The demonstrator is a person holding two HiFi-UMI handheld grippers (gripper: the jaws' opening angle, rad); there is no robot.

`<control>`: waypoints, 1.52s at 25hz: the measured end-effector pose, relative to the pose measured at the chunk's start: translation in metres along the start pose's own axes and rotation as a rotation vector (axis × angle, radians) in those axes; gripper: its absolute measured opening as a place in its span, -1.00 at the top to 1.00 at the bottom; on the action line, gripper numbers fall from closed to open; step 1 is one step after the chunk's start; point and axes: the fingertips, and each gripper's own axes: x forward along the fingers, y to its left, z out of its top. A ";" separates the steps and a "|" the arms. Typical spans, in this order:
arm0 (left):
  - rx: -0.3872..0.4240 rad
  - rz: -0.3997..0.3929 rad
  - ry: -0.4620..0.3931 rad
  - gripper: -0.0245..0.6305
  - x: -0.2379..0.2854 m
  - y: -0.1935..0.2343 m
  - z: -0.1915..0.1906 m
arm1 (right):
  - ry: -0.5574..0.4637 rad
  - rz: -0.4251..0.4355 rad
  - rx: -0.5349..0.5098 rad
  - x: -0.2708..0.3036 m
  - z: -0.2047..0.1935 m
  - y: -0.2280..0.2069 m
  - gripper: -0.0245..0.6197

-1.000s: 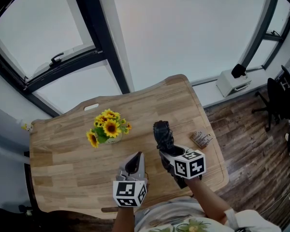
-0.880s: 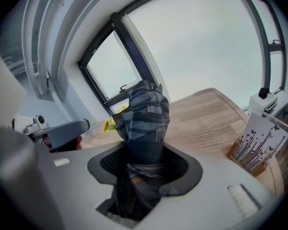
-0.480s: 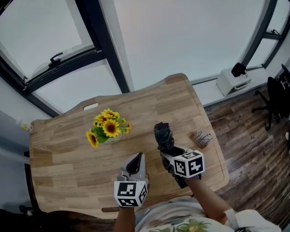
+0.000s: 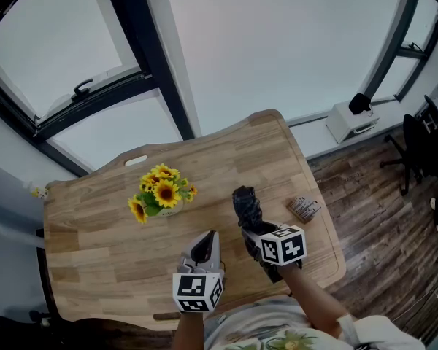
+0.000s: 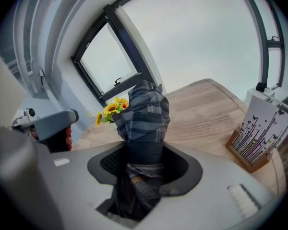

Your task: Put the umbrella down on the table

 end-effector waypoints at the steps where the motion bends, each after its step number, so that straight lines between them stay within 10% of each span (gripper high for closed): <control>1: 0.000 -0.001 0.001 0.92 0.000 0.000 0.000 | 0.003 -0.001 0.002 0.001 -0.001 -0.001 0.30; 38: -0.002 0.009 0.023 0.92 0.000 0.002 -0.007 | 0.123 -0.047 0.069 0.034 -0.039 -0.034 0.30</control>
